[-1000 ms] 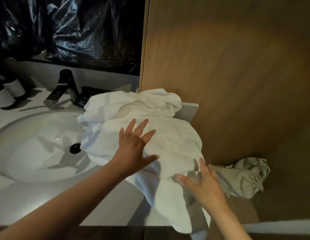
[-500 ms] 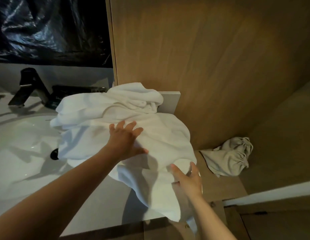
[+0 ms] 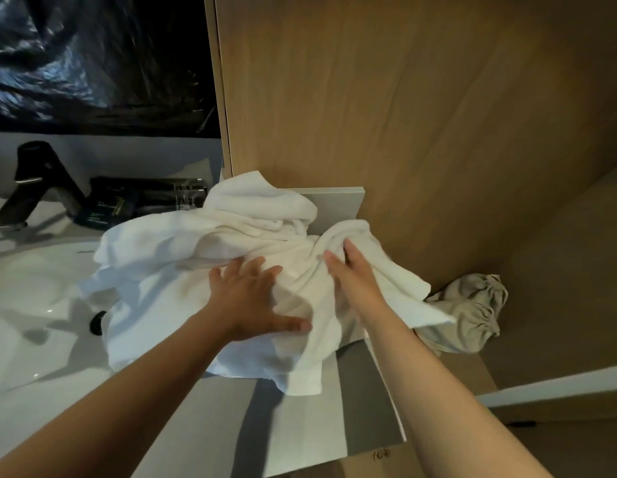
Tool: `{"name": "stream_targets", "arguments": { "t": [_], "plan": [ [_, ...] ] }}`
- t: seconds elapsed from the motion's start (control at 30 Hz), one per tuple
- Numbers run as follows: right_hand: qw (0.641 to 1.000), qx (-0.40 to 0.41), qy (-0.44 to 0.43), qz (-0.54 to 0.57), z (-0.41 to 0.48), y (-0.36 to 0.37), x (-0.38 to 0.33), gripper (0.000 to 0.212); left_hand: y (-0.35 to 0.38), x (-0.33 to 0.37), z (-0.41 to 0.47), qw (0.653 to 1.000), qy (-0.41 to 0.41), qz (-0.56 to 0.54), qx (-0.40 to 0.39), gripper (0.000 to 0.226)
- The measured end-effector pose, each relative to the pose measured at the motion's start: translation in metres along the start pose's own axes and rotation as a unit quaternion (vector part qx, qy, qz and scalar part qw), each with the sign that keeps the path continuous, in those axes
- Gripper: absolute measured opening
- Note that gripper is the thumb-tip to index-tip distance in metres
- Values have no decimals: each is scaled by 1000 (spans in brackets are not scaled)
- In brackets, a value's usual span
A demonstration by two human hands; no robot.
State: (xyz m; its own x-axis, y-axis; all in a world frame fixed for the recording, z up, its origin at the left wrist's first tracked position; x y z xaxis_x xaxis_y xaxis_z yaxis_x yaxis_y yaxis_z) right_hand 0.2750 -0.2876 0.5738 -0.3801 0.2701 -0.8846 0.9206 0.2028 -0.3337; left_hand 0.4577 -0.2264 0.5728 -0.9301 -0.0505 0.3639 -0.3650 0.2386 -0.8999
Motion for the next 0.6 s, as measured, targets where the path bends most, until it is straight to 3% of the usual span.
{"name": "stream_targets", "arguments": {
  "t": [0.1,0.37,0.6],
  "plan": [
    [996,-41,3,-74,8,21,16,79,5,-1,5,1000,-1,27,5,123],
    [993,-46,-26,-105,18,14,10,78,5,1,8,997,9,57,47,109],
    [990,85,-33,-103,-36,-44,21,45,3,11,2,998,-9,63,-18,107]
  ]
}}
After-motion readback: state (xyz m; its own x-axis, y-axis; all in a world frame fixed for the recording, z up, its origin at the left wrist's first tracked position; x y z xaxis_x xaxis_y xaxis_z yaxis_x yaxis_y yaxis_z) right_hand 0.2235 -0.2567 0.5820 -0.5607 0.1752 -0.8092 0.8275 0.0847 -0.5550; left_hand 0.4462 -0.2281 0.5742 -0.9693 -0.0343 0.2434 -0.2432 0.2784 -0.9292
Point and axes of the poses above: each hand's wrist, its own z-axis towards the middle knuckle, its own y-axis out of the palm, x = y × z, the point moved 8 cm from there along z, towards the middle knuckle, and after that the axes turned 10 degrees about -z, right-handed, at the moved point
